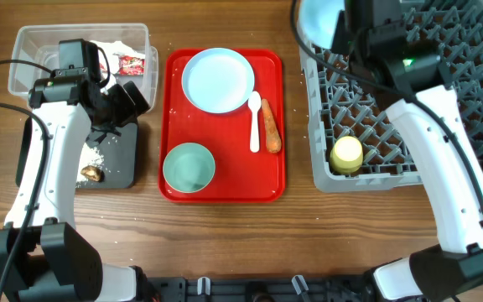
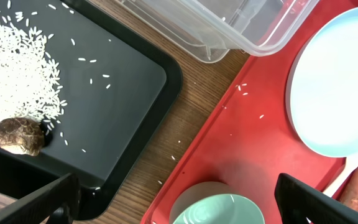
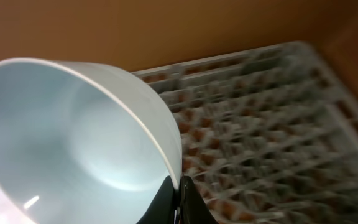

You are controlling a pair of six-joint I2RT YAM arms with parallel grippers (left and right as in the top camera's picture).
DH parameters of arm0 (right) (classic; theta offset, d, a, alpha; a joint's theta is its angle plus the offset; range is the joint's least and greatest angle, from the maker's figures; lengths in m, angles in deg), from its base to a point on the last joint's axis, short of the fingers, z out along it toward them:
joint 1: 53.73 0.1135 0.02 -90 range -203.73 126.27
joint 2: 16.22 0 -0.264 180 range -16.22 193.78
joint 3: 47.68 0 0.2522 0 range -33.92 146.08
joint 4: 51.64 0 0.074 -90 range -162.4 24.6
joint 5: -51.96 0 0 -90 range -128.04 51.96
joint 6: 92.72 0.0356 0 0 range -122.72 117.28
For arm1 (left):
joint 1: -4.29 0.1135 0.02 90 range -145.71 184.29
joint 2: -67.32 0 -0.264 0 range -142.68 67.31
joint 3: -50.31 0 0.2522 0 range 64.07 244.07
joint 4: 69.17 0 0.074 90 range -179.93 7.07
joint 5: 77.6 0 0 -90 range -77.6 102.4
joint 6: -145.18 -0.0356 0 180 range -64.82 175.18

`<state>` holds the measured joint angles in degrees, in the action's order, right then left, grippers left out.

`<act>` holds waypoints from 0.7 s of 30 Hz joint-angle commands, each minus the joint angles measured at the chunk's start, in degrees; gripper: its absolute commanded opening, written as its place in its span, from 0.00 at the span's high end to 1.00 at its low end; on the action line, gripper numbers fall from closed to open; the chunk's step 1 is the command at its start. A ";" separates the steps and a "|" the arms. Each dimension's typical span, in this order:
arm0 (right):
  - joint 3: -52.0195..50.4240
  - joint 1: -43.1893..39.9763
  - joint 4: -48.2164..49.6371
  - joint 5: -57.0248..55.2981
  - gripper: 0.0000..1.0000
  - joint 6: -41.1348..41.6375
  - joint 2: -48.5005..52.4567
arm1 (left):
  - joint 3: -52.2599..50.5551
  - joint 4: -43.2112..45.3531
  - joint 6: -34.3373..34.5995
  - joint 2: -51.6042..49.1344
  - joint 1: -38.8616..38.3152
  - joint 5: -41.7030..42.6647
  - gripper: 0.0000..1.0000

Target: Sort waste into correct bins and load items into the dishwasher rack

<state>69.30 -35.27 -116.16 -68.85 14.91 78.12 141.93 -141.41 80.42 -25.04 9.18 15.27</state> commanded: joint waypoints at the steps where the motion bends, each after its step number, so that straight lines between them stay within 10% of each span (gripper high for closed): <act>1: -0.11 -0.44 1.14 -14.78 0.96 -2.73 0.79 | 0.37 0.13 0.76 0.09 0.11 0.26 0.00; 12: -0.17 -1.92 23.96 -26.62 0.96 -26.21 3.91 | 0.37 0.13 0.76 0.09 0.11 0.26 0.00; 21: -0.22 -1.92 20.28 -27.89 0.96 -34.47 16.15 | 0.37 0.13 0.76 0.09 0.11 0.26 0.00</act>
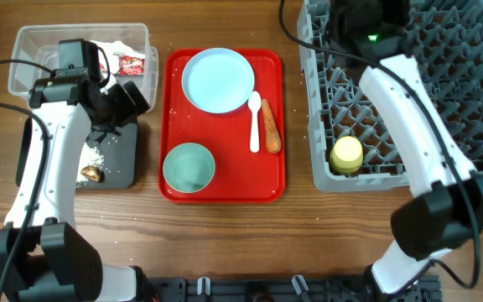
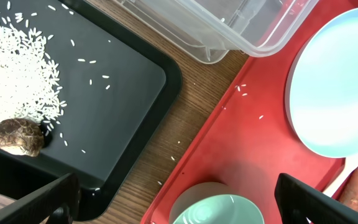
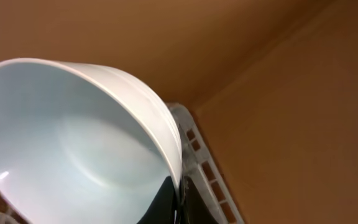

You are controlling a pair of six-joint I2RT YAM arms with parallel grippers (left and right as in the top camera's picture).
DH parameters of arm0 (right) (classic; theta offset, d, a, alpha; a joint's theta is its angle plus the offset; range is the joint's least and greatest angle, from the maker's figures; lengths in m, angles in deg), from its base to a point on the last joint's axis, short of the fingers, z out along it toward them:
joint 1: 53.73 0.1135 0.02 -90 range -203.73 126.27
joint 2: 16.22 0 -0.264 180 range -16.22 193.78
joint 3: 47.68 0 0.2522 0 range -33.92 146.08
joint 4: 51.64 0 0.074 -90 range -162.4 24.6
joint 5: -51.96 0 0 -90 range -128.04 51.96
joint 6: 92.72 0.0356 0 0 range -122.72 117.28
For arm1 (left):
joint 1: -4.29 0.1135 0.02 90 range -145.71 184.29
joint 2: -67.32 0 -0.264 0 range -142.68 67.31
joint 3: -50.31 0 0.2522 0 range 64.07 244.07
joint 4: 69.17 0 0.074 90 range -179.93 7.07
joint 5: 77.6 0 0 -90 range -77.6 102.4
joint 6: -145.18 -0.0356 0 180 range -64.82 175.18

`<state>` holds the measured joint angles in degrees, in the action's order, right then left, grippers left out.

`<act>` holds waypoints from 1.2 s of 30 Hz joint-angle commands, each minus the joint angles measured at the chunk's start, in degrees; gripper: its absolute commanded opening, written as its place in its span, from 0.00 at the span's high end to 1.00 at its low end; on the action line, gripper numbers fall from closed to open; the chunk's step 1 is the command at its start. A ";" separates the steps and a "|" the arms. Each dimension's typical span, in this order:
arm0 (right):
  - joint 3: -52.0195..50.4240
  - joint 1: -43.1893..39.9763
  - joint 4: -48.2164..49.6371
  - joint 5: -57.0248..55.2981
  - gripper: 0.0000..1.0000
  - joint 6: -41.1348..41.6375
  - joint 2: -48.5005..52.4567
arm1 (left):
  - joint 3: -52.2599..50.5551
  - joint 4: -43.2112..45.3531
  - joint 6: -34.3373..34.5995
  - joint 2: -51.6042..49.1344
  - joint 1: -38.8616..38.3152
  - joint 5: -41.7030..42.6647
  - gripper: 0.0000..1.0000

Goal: Sort waste into correct bins and load items into the dishwasher rack
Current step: 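Place the blue bowl into the dish rack with the right gripper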

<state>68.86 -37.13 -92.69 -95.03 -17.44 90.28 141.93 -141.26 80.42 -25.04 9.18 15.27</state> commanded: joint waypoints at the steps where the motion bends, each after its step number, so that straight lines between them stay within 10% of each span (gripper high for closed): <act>1: 0.22 0.11 -5.86 -1.70 0.96 -1.46 5.49 | 0.37 -0.02 0.76 0.09 0.11 0.26 0.00; 29: -0.17 1.66 -5.79 -5.90 0.95 2.89 17.79 | 0.37 -0.02 0.76 0.11 0.11 0.26 0.00; 34: -0.15 5.53 -14.45 0.72 0.44 2.75 17.79 | 0.37 -0.02 0.76 0.09 0.11 0.26 0.00; 36: -0.13 7.69 -14.95 0.50 0.09 2.67 17.66 | 0.37 -0.02 0.76 0.11 0.11 0.26 0.00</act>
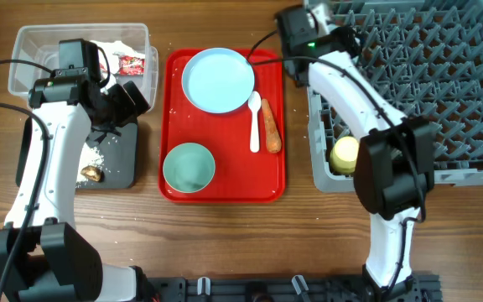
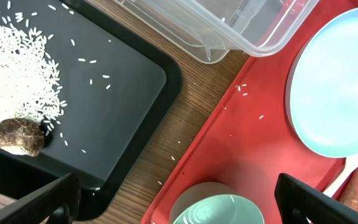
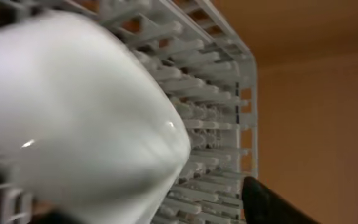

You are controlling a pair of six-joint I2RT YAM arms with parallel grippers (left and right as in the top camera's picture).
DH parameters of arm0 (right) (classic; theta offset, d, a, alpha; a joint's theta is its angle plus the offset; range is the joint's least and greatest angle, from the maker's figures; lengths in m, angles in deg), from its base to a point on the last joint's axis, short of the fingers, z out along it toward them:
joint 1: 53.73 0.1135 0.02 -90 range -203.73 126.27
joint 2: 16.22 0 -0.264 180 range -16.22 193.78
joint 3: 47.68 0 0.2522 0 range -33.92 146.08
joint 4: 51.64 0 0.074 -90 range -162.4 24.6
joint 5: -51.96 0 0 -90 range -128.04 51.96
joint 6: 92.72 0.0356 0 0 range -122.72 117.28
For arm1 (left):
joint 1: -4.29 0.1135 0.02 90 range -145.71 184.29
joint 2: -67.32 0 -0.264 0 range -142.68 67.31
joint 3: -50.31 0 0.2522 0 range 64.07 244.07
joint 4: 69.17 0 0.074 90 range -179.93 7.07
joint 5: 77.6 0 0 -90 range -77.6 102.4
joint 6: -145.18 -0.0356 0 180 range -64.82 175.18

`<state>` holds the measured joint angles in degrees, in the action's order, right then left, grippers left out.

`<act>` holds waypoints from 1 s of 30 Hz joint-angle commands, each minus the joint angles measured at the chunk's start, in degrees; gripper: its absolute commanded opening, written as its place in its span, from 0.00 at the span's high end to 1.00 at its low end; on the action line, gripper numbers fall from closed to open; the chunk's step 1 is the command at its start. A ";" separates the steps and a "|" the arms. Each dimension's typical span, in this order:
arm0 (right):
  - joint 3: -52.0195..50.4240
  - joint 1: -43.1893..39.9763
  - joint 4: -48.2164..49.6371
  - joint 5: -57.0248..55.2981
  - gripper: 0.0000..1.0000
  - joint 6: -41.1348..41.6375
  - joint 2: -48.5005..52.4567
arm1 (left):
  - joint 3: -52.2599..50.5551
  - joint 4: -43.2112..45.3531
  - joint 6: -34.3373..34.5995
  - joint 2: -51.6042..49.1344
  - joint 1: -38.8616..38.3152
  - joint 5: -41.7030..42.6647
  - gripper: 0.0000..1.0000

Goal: Sort waste into correct bins and load items into the dishwasher rack
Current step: 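Place the blue bowl into the dish rack with the right gripper, then grasp the green bowl with the right gripper and carry it to the rack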

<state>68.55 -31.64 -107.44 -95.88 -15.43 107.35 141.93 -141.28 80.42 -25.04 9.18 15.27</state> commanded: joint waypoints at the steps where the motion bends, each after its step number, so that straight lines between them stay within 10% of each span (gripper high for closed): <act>1: 0.39 2.84 -0.17 1.38 0.03 0.68 0.39 | 0.37 0.00 0.76 0.09 0.11 0.26 0.00; 8: 1.05 3.58 -0.33 10.23 0.00 0.31 -8.20 | 0.37 0.00 0.76 0.11 0.11 0.26 0.00; 19: -0.26 3.56 -9.05 88.76 0.00 9.14 -20.11 | 0.37 0.00 0.76 0.09 0.11 0.26 0.00; 30: -14.95 19.69 -5.16 67.76 0.29 44.61 -15.02 | 0.37 0.00 0.76 0.09 0.11 0.26 0.00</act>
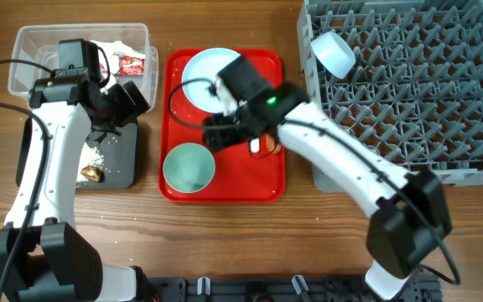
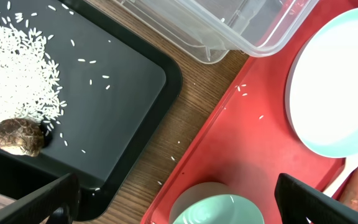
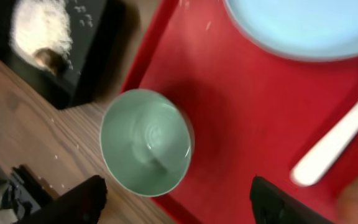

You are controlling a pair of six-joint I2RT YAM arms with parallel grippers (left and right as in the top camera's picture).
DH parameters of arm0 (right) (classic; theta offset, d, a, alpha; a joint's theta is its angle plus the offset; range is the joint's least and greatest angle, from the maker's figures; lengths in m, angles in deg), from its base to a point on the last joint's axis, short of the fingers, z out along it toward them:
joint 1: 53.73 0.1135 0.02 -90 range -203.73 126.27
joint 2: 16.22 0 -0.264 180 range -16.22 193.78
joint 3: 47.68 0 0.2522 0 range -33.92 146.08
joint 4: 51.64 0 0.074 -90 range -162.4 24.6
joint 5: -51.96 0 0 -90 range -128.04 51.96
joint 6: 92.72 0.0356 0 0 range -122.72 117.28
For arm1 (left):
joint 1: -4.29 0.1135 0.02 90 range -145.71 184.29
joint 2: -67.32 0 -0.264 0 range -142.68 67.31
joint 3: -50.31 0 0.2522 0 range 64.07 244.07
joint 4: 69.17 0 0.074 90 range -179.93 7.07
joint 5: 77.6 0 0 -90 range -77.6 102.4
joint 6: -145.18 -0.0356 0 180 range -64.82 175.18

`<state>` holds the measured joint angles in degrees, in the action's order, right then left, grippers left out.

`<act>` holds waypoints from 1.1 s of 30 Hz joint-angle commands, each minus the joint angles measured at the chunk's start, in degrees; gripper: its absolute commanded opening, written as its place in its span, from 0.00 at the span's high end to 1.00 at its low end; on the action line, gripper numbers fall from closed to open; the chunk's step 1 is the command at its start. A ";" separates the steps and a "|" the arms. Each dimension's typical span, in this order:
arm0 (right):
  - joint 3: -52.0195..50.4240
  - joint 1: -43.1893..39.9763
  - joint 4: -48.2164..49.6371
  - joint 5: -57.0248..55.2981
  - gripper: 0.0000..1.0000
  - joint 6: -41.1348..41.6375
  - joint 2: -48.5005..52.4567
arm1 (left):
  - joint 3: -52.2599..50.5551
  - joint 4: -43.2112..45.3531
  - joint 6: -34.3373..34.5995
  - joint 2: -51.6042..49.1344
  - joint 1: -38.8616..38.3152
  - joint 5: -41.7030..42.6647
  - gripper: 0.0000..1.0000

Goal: Sort waste into correct bins and load items into the dishwasher rack
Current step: 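Grasp the green bowl with the right gripper and carry it to the rack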

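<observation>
A white bowl rests in the back left corner of the grey dishwasher rack. My right gripper hangs open over the red tray, just above the green bowl. Also on the tray are a light blue plate, a white spoon and a carrot, partly hidden overhead by the right arm. My left gripper is open and empty between the black tray and the red tray.
The black tray holds spilled rice and a brown lump. A clear plastic bin with wrappers stands at the back left. The right arm stretches from the rack's near corner across the red tray.
The white bowl now sits in the rack's back left corner, free of my right gripper. That gripper has moved from the rack to the red tray and is open above the green bowl.
My right gripper held the white bowl by its rim above the rack, then farther back over it. A second ago the bowl was at the rack's back left corner. Now it stays there and the gripper is over the tray. The left arm has stayed still.
</observation>
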<state>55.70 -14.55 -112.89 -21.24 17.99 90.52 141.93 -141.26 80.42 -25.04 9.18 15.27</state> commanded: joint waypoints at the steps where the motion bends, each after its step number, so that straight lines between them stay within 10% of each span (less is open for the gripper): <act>1: -3.30 4.50 0.72 -10.27 0.31 15.87 2.86 | 0.37 -0.02 0.76 0.09 0.11 0.26 0.00; 10: -4.00 5.90 6.56 -2.73 0.59 21.88 13.68 | 0.37 -0.02 0.76 0.09 0.11 0.26 0.00; 16: -3.37 4.76 6.25 -2.29 0.96 22.71 13.55 | 0.37 -0.02 0.76 0.09 0.11 0.26 0.00; 33: -3.37 -7.48 -3.58 -28.57 0.96 4.46 -18.32 | 0.37 -0.02 0.76 0.11 0.11 0.26 0.00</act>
<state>51.72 -18.31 -115.77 -42.77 26.06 77.08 141.93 -141.26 80.42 -25.04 9.18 15.27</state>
